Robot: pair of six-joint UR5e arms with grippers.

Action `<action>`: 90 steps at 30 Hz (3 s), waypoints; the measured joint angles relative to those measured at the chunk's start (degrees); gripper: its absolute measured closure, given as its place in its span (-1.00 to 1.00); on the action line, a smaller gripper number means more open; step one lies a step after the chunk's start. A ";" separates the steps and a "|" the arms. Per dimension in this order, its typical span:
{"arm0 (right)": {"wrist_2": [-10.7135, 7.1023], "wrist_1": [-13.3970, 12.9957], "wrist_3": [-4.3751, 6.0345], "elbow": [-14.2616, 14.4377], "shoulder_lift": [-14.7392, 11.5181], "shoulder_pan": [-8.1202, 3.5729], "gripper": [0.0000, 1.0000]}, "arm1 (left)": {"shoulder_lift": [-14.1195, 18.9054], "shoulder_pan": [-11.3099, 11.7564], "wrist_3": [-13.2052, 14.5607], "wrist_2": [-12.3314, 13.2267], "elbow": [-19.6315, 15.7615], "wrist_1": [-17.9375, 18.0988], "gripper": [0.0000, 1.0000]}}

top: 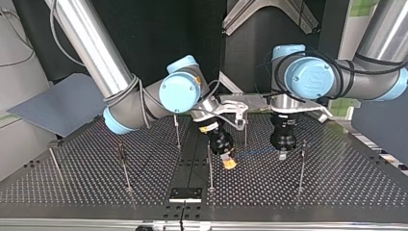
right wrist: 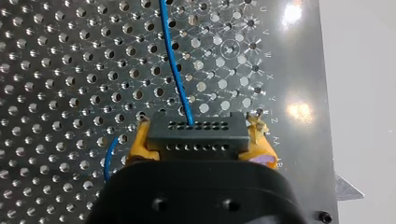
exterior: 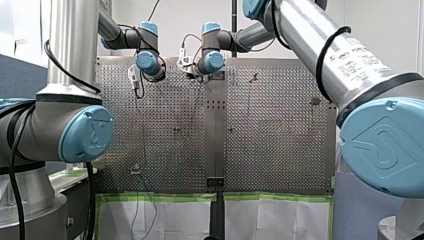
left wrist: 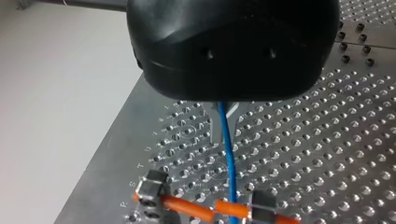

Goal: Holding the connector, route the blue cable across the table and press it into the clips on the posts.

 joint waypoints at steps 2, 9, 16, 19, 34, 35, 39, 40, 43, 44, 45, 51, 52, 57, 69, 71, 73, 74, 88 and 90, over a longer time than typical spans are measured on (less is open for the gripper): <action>0.00 0.15 0.01 0.00 0.01 0.00 1.00 | 0.00 -0.11 0.01 -0.50 -0.05 -0.24 1.00; 0.00 0.71 0.30 0.09 0.01 0.34 1.00 | 0.02 -0.66 0.54 -1.77 -0.95 -0.72 1.00; 0.01 0.79 0.50 1.15 0.07 0.95 1.00 | 0.15 -1.10 1.43 -2.16 -4.48 1.88 1.00; 0.05 0.66 0.42 2.31 0.08 1.08 1.00 | 0.14 -1.04 1.30 -2.72 -5.92 3.26 1.00; 0.23 0.04 -0.48 9.63 0.16 0.14 1.00 | -3.60 -1.34 -0.68 -1.11 -13.30 10.63 1.00; 0.24 -0.03 -0.58 10.09 0.17 0.03 1.00 | -4.16 -1.35 -0.82 -1.10 -13.87 11.20 1.00; 0.25 -0.17 -1.19 12.19 0.18 -0.27 1.00 | -5.27 -1.38 -1.88 -1.03 -15.76 13.09 1.00; 0.25 -0.19 -1.34 12.68 0.21 -0.30 1.00 | -5.37 -1.40 -2.19 -1.03 -16.22 13.53 1.00; 0.30 -0.26 -1.74 14.24 0.23 -0.24 1.00 | -5.55 -1.47 -2.76 -0.89 -17.72 15.04 1.00; 0.32 -0.29 -1.89 14.70 0.24 -0.20 1.00 | -5.58 -1.52 -2.87 -0.83 -18.33 15.64 1.00; 0.33 -0.34 -2.10 15.36 0.25 -0.13 1.00 | -5.59 -1.56 -2.92 -0.76 -18.81 16.14 1.00; 0.39 -1.88 -2.43 18.65 0.26 0.03 1.00 | -6.73 -1.81 -3.05 0.95 -21.82 19.13 1.00; 0.38 -2.29 -2.36 19.14 0.27 0.04 1.00 | -7.12 -1.82 -3.04 1.20 -22.28 19.60 1.00; 0.35 -4.40 -1.75 21.51 0.56 0.07 1.00 | -9.46 -1.80 -3.22 2.10 -24.74 22.08 1.00; 0.37 -5.72 -1.64 24.77 3.34 -0.11 1.00 | -13.83 -1.73 -6.49 6.59 -27.16 27.90 1.00; 0.36 -5.87 -1.62 24.77 3.39 -0.31 1.00 | -13.92 -1.69 -6.61 6.82 -26.63 28.89 1.00; 0.35 -5.99 -1.60 24.77 3.41 -0.53 1.00 | -13.96 -1.61 -6.67 6.90 -25.99 29.71 1.00; 0.35 -6.07 -1.59 24.78 3.41 -0.61 1.00 | -13.98 -1.51 -6.69 6.91 -25.55 30.26 1.00; -3.09 -9.81 1.09 24.73 3.55 -2.16 1.00 | -16.90 -0.13 -5.32 6.85 -22.15 30.90 1.00; -3.34 -9.89 1.19 24.73 3.56 -2.54 1.00 | -17.96 0.14 -5.23 6.73 -21.46 31.02 1.00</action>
